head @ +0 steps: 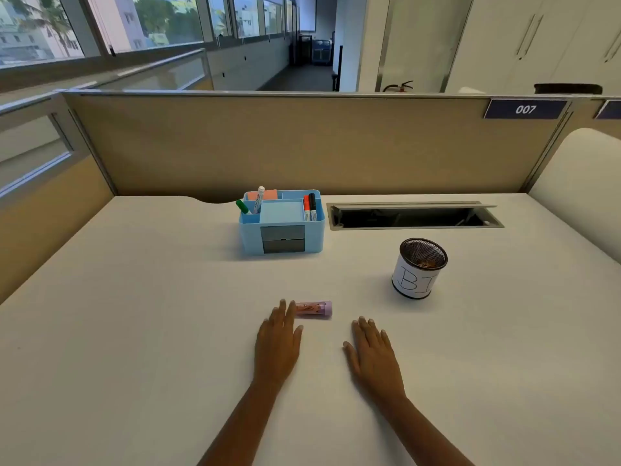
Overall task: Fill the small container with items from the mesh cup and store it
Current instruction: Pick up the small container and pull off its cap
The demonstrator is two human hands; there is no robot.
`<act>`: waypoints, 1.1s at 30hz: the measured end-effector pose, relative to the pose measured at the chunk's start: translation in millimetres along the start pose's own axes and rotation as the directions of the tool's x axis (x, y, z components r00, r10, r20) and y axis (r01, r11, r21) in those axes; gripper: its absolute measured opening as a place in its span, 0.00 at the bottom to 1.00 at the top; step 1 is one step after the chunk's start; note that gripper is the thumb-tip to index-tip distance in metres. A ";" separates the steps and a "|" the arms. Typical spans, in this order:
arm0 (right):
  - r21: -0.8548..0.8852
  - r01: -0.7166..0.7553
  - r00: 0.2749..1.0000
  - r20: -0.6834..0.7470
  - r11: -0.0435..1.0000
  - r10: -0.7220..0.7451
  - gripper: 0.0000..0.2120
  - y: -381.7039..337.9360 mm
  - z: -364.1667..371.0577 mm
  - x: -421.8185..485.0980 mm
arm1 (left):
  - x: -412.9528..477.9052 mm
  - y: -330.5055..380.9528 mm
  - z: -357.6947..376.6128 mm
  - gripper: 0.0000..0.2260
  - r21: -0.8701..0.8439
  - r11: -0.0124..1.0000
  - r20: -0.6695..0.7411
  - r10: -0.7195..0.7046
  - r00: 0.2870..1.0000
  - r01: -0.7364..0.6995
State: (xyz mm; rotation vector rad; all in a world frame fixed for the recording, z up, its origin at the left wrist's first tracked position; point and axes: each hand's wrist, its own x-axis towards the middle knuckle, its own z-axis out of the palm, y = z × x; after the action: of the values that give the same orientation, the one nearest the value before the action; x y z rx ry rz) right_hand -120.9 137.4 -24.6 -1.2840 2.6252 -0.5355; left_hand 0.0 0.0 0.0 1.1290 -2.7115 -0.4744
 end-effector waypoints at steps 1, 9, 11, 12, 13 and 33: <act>0.001 0.000 1.000 -0.017 1.000 0.000 0.25 0.0 0.0 -0.7 | 5.0 1.4 -0.7 0.23 -0.006 1.000 -0.001 0.019 1.000 -0.019; 0.031 0.027 0.998 -0.058 0.999 -0.025 0.24 1.0 0.5 -1.4 | 28.9 7.6 -1.8 0.18 0.143 0.985 0.011 0.094 0.996 -0.094; 0.033 0.021 0.998 -0.051 0.999 -0.019 0.23 1.3 0.1 -1.9 | 28.8 10.1 -2.1 0.15 0.171 0.981 0.002 0.091 0.996 -0.090; 0.029 0.018 0.999 -0.042 0.999 -0.017 0.23 1.2 -0.5 -1.7 | 27.9 11.9 -2.3 0.14 0.157 0.984 0.003 0.086 0.996 -0.086; 0.034 0.015 0.999 -0.034 0.999 -0.014 0.23 2.0 -1.4 -0.6 | 26.9 13.2 -2.0 0.14 0.130 0.988 0.000 0.078 0.997 -0.078; 0.802 -0.033 0.989 -0.060 0.596 0.135 0.05 -34.6 -30.2 13.6 | 1.7 45.8 -9.7 0.11 -0.717 0.675 0.265 0.031 0.964 0.175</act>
State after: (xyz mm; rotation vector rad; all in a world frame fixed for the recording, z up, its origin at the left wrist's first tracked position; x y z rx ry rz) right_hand -113.2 114.4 16.8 -0.8105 2.0113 -1.5834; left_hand -28.8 27.0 25.2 0.9584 -2.2259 -1.6529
